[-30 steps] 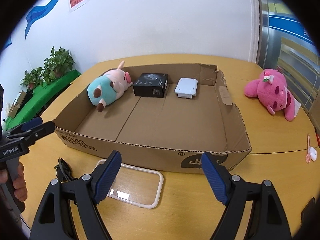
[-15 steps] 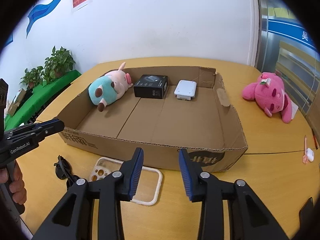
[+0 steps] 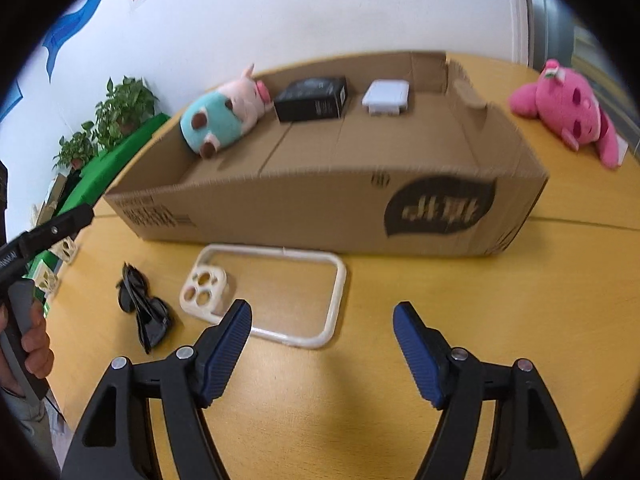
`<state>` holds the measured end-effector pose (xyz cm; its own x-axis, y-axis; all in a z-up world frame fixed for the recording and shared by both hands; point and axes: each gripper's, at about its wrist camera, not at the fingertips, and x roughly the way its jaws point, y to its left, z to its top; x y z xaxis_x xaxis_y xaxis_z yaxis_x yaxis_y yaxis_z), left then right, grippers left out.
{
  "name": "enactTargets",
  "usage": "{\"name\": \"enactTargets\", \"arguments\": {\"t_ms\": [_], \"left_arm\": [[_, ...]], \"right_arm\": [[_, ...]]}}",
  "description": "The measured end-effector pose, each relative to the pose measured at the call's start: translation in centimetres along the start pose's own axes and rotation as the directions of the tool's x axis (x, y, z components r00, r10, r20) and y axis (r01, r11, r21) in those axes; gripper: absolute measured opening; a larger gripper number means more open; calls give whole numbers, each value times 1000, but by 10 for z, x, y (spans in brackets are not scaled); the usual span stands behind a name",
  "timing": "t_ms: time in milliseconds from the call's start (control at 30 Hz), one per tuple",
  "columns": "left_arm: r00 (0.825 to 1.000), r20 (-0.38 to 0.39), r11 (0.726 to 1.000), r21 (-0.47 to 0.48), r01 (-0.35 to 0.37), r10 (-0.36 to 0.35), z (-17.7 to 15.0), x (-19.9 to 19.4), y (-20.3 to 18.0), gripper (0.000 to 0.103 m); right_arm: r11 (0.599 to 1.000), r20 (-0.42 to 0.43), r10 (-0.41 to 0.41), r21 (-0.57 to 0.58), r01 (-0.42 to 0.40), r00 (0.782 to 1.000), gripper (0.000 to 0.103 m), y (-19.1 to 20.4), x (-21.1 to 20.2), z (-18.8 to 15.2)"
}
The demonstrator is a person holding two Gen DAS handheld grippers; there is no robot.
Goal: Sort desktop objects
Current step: 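Move the right gripper down onto the black sunglasses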
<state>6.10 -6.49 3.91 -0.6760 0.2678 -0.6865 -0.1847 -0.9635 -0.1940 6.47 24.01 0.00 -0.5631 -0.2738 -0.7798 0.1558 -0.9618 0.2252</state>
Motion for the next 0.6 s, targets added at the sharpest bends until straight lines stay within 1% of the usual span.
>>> {"name": "enactTargets", "arguments": {"t_ms": [67,167,267,333,400,500,600], "left_arm": [[1000,-9,1000,-4,-1,1,-4,2,6,99],[999,-40,999,-35,-11,9,-10,7,20,99],[997,-76,999,-51,-1,-3,-15,14,32,99],[995,-99,998,-61,-5,-1,-18,20,40,99],[993,-120,997,-81,7,-17,-22,25,47,99],[988,-150,994,-108,30,-46,-29,34,55,99],[984,-170,992,-120,39,-59,-35,39,57,96]], "right_arm": [[1000,-39,11,-8,-11,999,73,3,13,-4],[998,-83,61,-21,-63,995,73,11,23,-7],[994,-105,92,-44,-97,990,73,21,26,-9],[988,-122,138,-53,-145,983,76,29,26,-12],[976,-151,189,-81,-202,970,77,42,29,-16],[944,-185,264,-149,-293,947,77,74,31,-24],[890,-204,349,-235,-392,915,76,109,31,-28]]}}
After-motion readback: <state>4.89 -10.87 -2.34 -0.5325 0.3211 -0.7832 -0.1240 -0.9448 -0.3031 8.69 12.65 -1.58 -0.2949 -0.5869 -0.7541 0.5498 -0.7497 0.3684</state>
